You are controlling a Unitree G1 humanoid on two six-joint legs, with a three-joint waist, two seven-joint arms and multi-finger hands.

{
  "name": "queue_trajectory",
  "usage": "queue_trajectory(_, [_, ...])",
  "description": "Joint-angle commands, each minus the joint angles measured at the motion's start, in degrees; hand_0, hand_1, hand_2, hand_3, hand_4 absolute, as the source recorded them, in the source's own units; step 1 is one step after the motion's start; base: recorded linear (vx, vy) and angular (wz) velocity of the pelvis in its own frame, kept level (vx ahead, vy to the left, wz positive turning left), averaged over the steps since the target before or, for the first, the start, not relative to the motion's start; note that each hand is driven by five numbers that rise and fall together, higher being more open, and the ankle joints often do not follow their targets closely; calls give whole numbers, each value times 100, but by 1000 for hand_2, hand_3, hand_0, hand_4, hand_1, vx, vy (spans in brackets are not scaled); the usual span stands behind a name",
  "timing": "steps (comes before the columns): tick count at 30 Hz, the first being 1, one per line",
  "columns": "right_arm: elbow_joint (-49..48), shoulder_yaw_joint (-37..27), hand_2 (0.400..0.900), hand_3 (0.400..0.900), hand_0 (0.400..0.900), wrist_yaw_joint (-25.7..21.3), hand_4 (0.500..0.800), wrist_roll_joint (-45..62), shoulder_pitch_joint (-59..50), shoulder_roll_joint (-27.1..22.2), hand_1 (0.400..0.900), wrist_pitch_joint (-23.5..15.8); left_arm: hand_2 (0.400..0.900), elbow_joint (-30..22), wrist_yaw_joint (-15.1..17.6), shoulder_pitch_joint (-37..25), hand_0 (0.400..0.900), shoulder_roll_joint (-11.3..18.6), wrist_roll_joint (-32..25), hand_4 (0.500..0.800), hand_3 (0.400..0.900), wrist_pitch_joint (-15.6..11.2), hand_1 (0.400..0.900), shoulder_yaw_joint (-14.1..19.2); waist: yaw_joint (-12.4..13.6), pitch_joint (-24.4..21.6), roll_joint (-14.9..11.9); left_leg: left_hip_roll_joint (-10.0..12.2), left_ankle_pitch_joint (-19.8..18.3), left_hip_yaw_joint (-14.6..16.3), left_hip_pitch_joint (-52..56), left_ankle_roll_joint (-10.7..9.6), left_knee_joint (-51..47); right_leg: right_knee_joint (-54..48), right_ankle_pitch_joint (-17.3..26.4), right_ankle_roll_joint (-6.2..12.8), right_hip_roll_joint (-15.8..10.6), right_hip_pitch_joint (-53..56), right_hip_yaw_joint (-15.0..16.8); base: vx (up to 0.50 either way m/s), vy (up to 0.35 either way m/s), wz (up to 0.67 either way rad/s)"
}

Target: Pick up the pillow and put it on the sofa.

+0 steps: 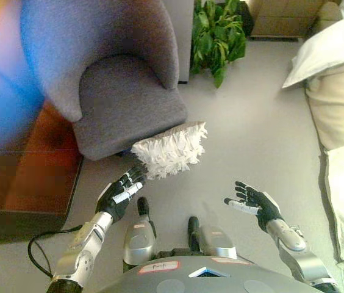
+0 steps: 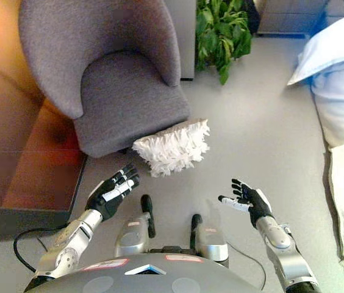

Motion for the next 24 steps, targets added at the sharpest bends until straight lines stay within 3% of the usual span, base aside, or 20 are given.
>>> queue_trajectory(1, [-617,-239,900,900,900,173,800,91,1,-136,900,-627,900,-505,-7,105,900,247,-72,800,900,-727,900,322,81,-265,-111,160,811,244,-662,73,83,-563,-89,701,-379,1116,-741,301,84,-10])
queue_trajectory(5, [-799,-257,900,900,900,294,800,111,11,-69,900,-433,900,-518,-47,22,900,450,-130,800,900,-663,900,367,106,-409,-142,189,288,345,-487,303,430,-185,-293,897,-625,1212,-937,342,106,-12])
queue_trajectory(9, [-767,-210,900,900,900,226,800,59,-124,12,900,-256,900,-493,-67,-127,900,563,-65,800,900,-606,900,274,212,-583,-230,-13,-11,216,-508,532,652,208,-332,1105,-831,1248,-981,297,179,-6])
queue_trajectory(13, [-842,-95,900,900,900,89,800,43,-130,188,900,-121,900,-462,-108,-228,900,653,-40,800,900,-554,900,167,205,-776,-316,-481,-306,201,-191,938,409,1928,640,1416,-1138,675,-838,316,277,16])
queue_trajectory(15, [-873,-7,900,900,900,-11,800,4,-131,246,900,-92,900,-458,-133,-238,900,668,54,800,900,-561,900,93,178,-802,-170,-512,-449,117,38,1045,321,3098,877,1406,-1196,61,-741,255,250,21])
queue_trajectory(17, [-788,169,900,900,900,-158,800,-113,-200,300,900,-152,900,-412,-50,-324,900,675,105,800,900,-498,900,43,117,-773,-68,-575,-601,22,369,1119,284,3889,761,1221,-1399,-763,-740,258,162,18])
queue_trajectory(20, [-801,189,900,900,900,-217,800,-97,-149,340,900,-229,900,-465,-199,-377,900,744,76,800,900,-301,900,165,35,-730,-45,-605,-639,-53,609,1037,263,3218,615,1093,-1368,-943,-909,211,-78,26])
queue_trajectory(24, [-794,126,900,900,900,-83,800,-75,31,264,900,-470,900,-517,-172,-442,900,906,15,800,900,-252,900,107,-213,-619,-139,-622,-810,-243,835,881,292,1591,1290,1267,-1611,-1089,-739,220,-255,36])
